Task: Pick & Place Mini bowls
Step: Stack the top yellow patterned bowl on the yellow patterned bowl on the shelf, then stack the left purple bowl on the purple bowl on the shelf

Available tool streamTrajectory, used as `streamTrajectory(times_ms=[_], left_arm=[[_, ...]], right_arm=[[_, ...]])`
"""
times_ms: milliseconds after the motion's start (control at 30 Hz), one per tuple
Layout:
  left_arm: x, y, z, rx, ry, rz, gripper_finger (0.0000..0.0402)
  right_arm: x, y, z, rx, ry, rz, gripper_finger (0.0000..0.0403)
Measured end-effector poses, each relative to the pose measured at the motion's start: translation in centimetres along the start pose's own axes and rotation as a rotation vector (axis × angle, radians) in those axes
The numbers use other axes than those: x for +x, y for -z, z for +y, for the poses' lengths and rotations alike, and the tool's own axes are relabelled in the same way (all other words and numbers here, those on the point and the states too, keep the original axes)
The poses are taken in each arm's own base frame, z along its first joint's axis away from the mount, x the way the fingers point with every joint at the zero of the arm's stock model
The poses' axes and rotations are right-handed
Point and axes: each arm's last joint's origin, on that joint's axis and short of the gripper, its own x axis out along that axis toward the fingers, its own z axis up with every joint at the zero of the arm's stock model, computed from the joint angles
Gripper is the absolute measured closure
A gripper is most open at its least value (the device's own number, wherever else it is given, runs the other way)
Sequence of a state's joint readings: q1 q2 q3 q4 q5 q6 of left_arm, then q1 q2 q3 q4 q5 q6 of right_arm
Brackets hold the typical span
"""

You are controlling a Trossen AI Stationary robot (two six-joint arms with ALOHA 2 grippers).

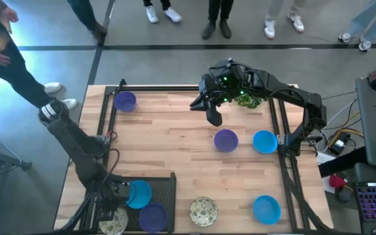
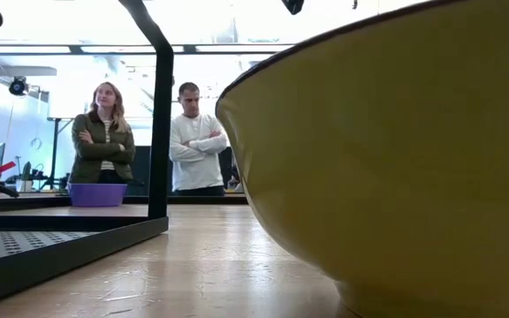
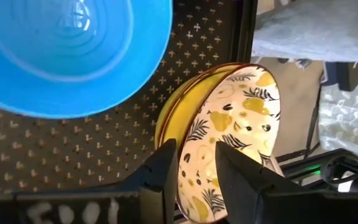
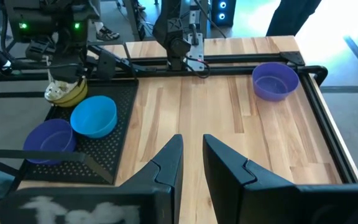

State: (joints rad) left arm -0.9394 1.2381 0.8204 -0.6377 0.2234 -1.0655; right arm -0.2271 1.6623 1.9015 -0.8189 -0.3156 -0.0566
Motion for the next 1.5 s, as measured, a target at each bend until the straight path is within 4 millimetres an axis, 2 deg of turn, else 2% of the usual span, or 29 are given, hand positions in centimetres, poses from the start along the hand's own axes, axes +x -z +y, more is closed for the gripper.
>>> streamTrajectory(times_ms=[333, 933, 1133, 1500], left_arm=[[-1.9, 0.3, 0.6, -0.069, -0.032, -0.12, 0.0301], [-0.4, -0.1, 1.0, -0.062, -0.085, -0.113, 0.0301], [-2.0, -0.1, 2.0, -0.166, -0.164, -0.227, 0.0301], [-6.3, -0.5, 3.7, -0.341, -0.185, -0.647, 0.0301]], right_arm=[[0.0, -0.1, 0.0, -0.008, 0.001, -0.013, 0.0346], [0.0, -0.1, 0.0, -0.017, 0.001, -0.012, 0.0346], [0.0, -0.1, 0.0, -0.02, 0.001, -0.012, 0.0346], [0.0, 0.4, 0.0, -0.007, -0.002, 0.043, 0.0346]])
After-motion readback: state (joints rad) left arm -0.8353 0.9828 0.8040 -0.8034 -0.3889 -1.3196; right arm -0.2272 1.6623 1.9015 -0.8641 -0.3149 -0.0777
